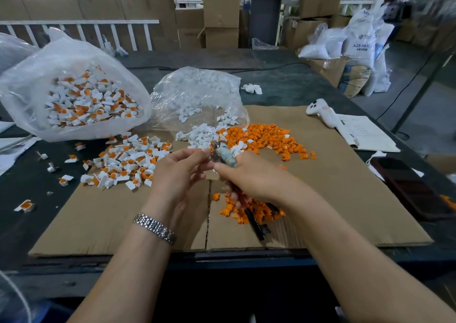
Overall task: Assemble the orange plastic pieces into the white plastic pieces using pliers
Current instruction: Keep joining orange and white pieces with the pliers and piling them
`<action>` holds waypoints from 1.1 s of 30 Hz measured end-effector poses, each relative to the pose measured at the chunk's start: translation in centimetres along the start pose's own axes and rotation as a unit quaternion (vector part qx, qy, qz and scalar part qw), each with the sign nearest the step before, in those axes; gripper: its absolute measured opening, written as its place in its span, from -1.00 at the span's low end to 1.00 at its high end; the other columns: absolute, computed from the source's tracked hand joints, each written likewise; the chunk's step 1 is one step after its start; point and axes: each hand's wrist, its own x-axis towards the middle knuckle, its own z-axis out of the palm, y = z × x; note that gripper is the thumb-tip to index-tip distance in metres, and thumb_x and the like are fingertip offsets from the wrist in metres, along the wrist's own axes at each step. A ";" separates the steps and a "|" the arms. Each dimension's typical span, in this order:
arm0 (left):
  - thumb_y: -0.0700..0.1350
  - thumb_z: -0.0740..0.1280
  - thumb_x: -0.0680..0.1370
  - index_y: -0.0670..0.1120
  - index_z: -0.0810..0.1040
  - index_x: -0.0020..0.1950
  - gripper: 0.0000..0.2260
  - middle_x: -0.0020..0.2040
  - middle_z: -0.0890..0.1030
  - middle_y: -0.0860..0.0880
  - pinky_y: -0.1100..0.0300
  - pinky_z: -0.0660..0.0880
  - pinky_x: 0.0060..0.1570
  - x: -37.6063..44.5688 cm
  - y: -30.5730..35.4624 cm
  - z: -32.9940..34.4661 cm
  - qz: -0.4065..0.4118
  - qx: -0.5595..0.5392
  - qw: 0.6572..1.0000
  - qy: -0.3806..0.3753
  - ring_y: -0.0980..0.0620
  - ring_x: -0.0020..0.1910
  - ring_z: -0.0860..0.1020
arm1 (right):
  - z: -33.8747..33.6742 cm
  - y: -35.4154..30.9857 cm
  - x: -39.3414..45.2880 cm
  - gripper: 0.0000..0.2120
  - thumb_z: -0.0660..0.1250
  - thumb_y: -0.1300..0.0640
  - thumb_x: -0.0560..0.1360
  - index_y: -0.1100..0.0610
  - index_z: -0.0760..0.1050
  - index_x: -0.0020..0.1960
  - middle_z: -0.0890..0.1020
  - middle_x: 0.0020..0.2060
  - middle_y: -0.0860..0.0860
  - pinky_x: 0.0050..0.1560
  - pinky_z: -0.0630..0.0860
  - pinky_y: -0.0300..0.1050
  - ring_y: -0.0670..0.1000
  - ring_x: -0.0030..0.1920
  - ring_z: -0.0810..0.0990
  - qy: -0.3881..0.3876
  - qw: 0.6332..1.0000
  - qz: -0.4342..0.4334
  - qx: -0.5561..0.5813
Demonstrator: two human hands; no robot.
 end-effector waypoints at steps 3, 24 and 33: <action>-0.25 0.51 0.51 -0.24 0.67 -0.04 -0.91 -0.19 0.74 -0.10 0.34 0.55 -0.37 -0.2 -0.2 -0.1 -0.004 0.007 1.000 0.005 0.10 -0.31 0.68 | 1.0 0.2 0.4 -0.62 0.24 -0.13 0.64 0.22 0.46 0.00 0.58 -0.27 0.17 -0.29 0.63 0.02 0.07 -0.42 0.56 0.043 0.998 0.007 -0.038; -0.17 0.50 0.53 -0.13 0.66 -0.04 -0.93 -0.14 0.76 -0.09 0.30 0.58 -0.32 -0.1 -0.8 -1.8 -0.006 0.009 1.000 0.015 -0.01 -0.14 0.74 | -4.0 2.5 2.0 -0.53 0.19 -0.27 0.60 0.10 0.43 -0.24 0.50 -0.39 0.03 -0.34 0.38 -0.10 0.03 -0.37 0.47 0.118 0.966 0.052 -0.224; -0.31 0.43 0.58 -0.07 0.62 -0.01 -0.86 -0.08 0.71 -0.06 0.10 0.67 -0.11 1.2 -1.4 -4.5 0.058 0.137 0.963 0.224 0.01 -0.16 0.73 | -4.7 7.8 4.3 -0.38 0.20 -0.39 0.53 0.10 0.48 0.28 0.50 0.27 0.18 0.29 0.36 0.24 0.23 0.31 0.44 0.202 0.865 0.123 -0.443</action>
